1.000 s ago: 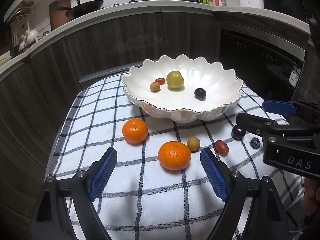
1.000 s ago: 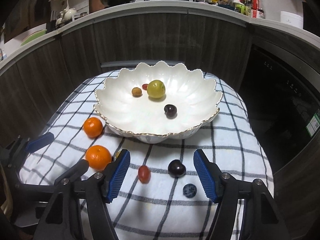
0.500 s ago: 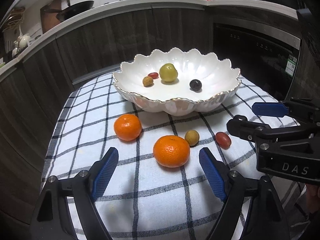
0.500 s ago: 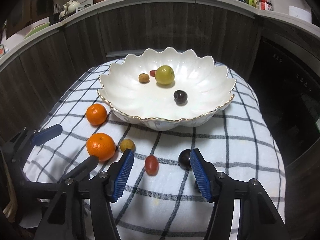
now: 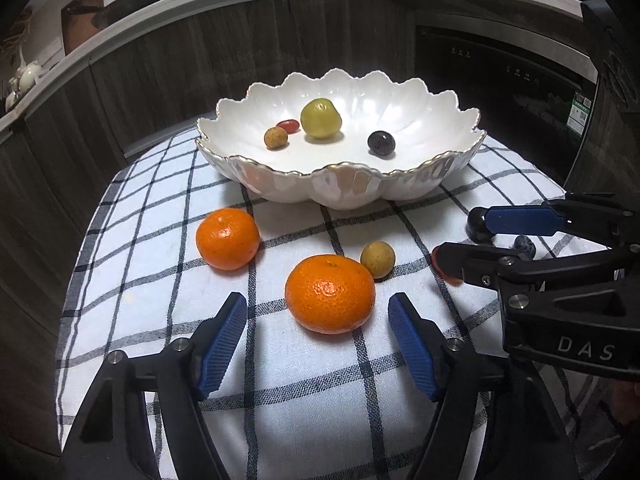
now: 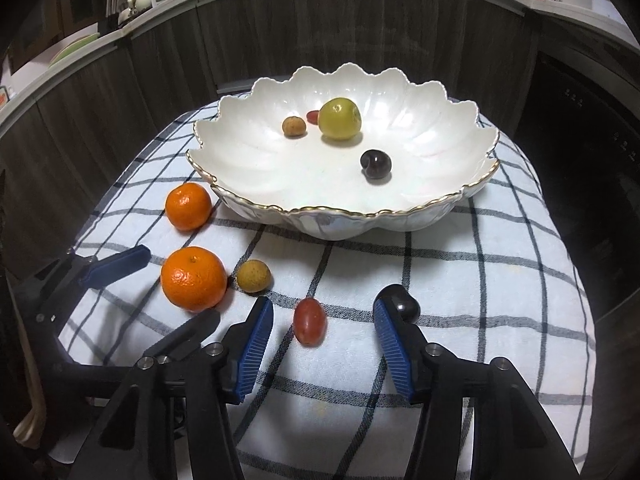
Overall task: Organize fruits
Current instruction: 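Grasp the red cherry tomato with the right gripper while the left gripper grasps a mandarin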
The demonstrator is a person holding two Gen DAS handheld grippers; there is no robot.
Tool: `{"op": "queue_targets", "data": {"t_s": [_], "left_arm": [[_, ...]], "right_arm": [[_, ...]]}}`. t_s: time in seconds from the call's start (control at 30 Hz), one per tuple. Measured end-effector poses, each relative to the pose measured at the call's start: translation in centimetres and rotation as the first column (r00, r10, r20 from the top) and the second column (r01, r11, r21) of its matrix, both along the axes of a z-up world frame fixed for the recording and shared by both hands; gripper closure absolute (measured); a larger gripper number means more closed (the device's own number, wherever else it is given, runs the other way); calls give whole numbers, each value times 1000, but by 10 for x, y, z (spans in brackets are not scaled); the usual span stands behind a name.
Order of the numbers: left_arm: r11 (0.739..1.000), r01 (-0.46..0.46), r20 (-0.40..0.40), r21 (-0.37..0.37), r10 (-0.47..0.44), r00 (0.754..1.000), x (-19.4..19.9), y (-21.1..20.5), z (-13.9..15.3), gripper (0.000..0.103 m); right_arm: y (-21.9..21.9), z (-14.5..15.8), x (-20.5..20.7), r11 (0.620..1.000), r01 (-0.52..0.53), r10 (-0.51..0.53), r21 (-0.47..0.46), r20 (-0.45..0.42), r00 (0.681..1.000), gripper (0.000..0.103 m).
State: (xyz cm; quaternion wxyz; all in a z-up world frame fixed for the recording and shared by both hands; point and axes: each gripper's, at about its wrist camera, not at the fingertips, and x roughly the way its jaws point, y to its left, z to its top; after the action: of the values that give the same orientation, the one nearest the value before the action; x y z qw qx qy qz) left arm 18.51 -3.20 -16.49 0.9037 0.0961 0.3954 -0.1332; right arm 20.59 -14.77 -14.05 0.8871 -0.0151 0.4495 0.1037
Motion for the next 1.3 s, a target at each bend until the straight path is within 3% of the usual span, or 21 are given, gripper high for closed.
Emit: {"op": "queue_targets", "data": {"t_s": [0.57, 0.8, 1.3], "left_arm": [[1000, -3, -62, 1, 3, 998, 12, -4, -9, 42], [1000, 16, -56, -1, -16, 998, 10, -9, -9, 55], [1000, 1, -40, -14, -1, 999, 3, -7, 0, 59]], "right_arm": [[6, -16, 10, 1000, -23, 23, -7, -52, 998, 68], [6, -19, 12, 999, -29, 31, 25, -73, 997, 79], [3, -10, 8, 999, -4, 7, 44, -62, 998, 82]]}}
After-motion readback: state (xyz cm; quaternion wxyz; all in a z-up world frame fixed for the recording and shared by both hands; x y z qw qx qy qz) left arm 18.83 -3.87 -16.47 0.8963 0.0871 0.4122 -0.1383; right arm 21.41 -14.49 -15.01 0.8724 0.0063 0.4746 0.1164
